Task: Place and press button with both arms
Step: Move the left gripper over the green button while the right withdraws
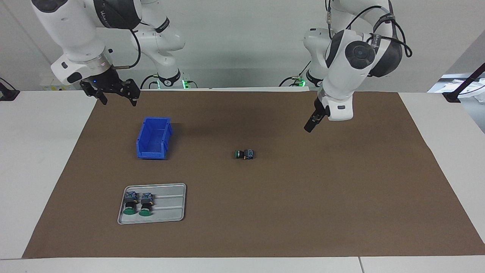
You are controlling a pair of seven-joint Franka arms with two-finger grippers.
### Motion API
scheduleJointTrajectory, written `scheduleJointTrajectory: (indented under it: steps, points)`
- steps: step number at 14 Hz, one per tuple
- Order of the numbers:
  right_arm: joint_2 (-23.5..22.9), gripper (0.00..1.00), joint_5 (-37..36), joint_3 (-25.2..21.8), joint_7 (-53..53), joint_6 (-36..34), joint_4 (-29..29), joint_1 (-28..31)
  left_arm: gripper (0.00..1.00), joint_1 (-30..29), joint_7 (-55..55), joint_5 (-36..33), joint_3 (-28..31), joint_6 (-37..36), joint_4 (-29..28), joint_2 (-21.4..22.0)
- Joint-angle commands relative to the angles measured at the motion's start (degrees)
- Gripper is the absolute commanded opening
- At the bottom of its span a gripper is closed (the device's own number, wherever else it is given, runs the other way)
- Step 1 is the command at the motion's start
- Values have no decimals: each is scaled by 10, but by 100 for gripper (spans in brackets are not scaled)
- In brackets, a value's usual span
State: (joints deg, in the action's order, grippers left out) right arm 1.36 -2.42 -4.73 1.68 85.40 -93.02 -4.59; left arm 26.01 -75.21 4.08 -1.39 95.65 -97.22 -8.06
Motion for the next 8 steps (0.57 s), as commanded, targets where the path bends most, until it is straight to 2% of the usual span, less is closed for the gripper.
scheduleJointTrajectory:
  steps: [1,3,8]
  points:
    - [5,99,-8,-9,-47,-8,-3,-1,100,25,-116,13,8,25,26,-39]
    - [11,99,-9,-20,-47,-5,-19,-1,100,39,-178,14,8,65,26,-49]
    - [17,99,0,-31,-46,-8,-19,4,100,86,-299,12,9,111,51,-113]
